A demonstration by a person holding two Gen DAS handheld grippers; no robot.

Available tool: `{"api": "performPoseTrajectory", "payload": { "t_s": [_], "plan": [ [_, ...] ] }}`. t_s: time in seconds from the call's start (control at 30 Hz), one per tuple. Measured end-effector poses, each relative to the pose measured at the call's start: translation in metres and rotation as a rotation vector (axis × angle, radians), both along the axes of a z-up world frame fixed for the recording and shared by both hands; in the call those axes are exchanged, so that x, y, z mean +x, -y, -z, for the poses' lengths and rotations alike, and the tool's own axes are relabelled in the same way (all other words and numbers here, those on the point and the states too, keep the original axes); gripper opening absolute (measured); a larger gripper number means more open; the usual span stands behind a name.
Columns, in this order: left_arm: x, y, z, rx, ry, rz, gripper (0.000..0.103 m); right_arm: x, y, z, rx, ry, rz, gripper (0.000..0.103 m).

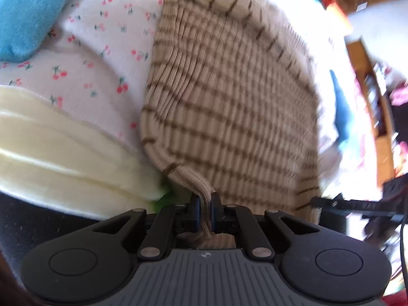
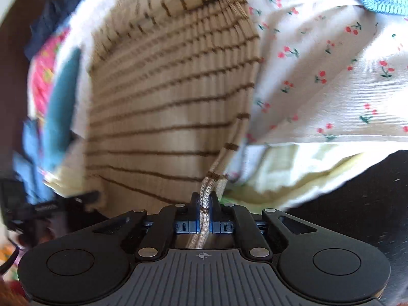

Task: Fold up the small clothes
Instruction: 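Lift the hem with both tools and fold it toward the collar, release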

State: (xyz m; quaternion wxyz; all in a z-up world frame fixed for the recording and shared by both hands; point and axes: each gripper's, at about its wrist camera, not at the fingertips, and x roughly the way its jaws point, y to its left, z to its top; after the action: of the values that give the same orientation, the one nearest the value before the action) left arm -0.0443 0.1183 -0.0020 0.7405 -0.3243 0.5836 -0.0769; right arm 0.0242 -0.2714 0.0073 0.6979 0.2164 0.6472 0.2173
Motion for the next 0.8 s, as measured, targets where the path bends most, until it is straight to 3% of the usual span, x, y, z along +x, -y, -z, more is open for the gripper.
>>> {"api": "performPoseTrajectory", "payload": {
  "t_s": [0.2,0.43,0.53,0.63,0.8],
  "plan": [
    [0.038,-0.010,-0.025,-0.098,0.201,-0.109,0.013,0.025,-0.003,-0.024,0.230,0.169,0.172,0.007],
    [0.117,-0.019,-0.055,-0.092,0.461,-0.182,0.013,0.099,-0.002,-0.048,0.379,0.403,0.428,0.007],
    [0.146,-0.028,-0.058,-0.073,0.526,-0.247,0.013,0.130,-0.002,-0.048,0.352,0.465,0.533,0.007],
    [0.175,-0.036,-0.054,-0.004,0.574,-0.315,0.013,0.155,-0.005,-0.039,0.310,0.506,0.617,0.007],
    [0.214,-0.048,-0.027,0.097,0.549,-0.386,0.013,0.189,-0.007,-0.013,0.182,0.510,0.687,0.007]
  ]
}}
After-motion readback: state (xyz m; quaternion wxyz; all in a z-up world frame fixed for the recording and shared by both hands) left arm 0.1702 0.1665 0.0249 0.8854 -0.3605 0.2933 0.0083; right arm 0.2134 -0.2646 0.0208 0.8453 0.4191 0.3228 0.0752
